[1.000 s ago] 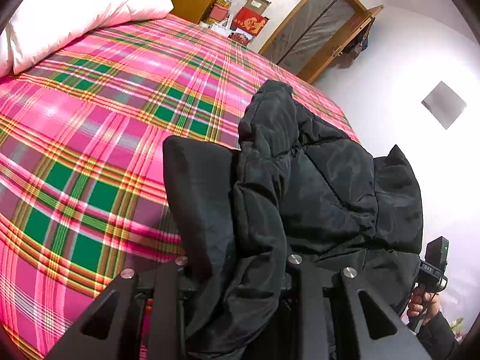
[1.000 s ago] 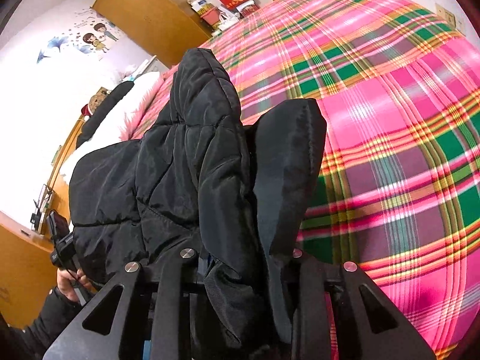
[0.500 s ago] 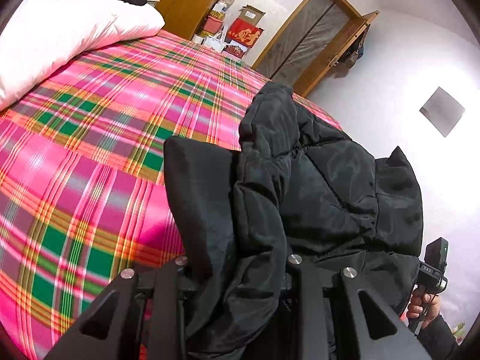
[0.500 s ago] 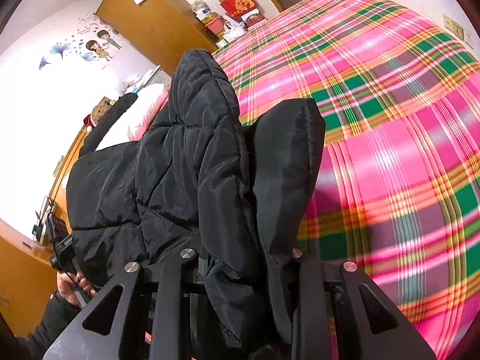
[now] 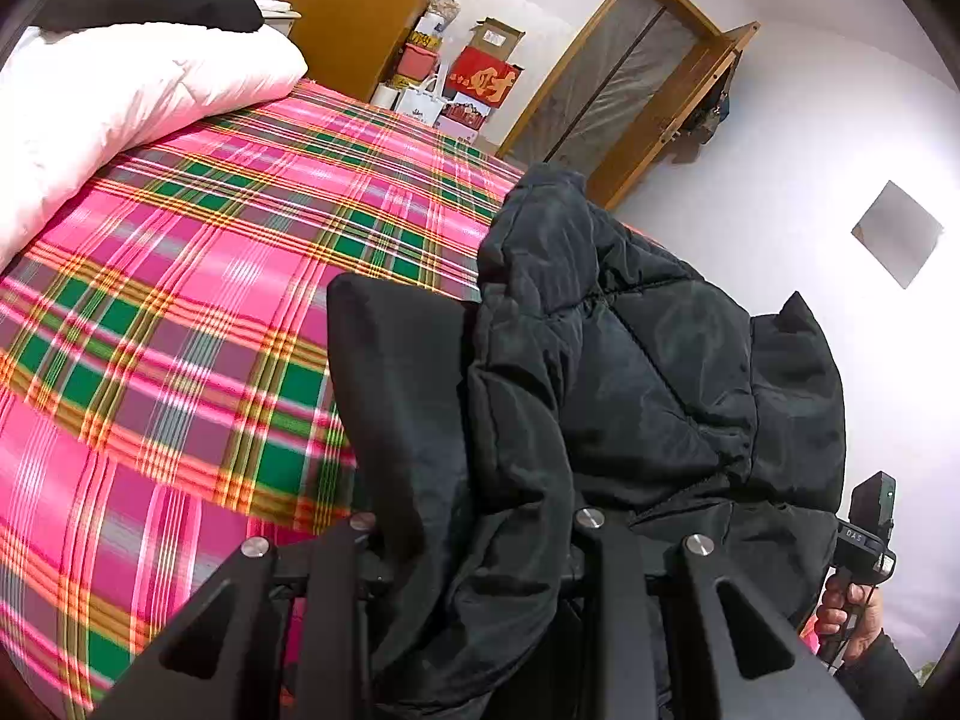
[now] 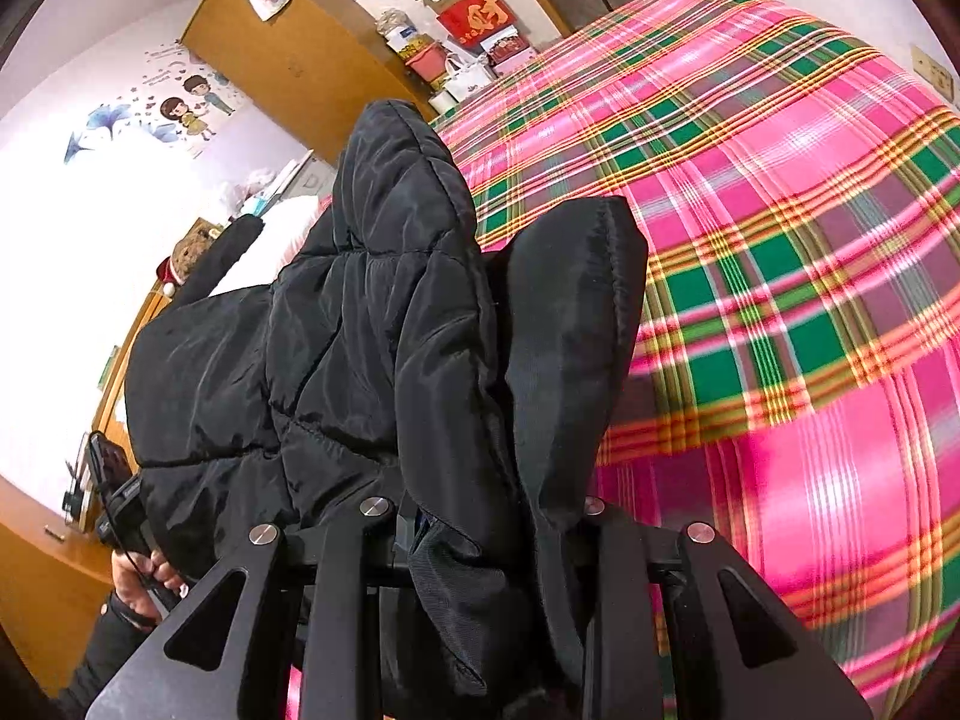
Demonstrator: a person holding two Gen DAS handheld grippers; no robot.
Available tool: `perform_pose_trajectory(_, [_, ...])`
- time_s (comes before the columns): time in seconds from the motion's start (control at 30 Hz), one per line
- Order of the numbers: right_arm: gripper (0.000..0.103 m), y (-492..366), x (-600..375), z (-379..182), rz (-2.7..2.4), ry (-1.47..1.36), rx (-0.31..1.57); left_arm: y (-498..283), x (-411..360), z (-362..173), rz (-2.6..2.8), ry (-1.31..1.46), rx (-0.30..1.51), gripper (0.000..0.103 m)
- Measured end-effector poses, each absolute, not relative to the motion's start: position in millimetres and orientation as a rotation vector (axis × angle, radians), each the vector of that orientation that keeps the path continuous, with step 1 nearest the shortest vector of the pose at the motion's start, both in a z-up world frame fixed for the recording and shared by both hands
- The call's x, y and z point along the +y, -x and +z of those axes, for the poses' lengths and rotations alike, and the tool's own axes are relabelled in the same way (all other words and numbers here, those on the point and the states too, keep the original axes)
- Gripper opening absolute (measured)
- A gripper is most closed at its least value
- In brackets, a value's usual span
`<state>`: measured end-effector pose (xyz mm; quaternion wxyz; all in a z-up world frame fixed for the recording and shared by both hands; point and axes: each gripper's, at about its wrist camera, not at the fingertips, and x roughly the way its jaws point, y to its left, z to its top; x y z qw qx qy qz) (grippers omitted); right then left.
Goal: Fold large clothes
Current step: 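Hold the lifted bundle with both tools and carry it across the bedspread, then lower the bundle onto the bedspread and open both tools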
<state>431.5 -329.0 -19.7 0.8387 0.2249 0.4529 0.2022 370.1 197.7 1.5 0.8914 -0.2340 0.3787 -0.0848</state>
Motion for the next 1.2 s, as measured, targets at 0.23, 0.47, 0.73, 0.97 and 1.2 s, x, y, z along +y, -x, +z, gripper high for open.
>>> perform_pose_trajectory(0.23, [0.027, -476, -321, -59, 0.396, -0.468, 1.021, -419, 202, -47, -0.154, 0.49, 0.841, 0.03])
perform_pose_trajectory(0.47, [0.052, -485, -338, -117, 0.34, -0.591, 1.078, -422, 216, -125, -0.093, 0.584, 0.893, 0.041])
perform_pose_trajectory(0.73, [0.064, -466, -350, -92, 0.303, -0.568, 1.05, -411, 226, -112, -0.066, 0.604, 0.894, 0.056])
perform_pose_trajectory(0.97, [0.064, -438, -348, -29, 0.209, -0.398, 0.87, -382, 254, -65, 0.045, 0.575, 0.767, 0.056])
perform_pose_trajectory(1.2, [0.064, -465, -280, -32, 0.214, -0.132, 0.86, -402, 185, -35, -0.099, 0.37, 0.716, 0.056])
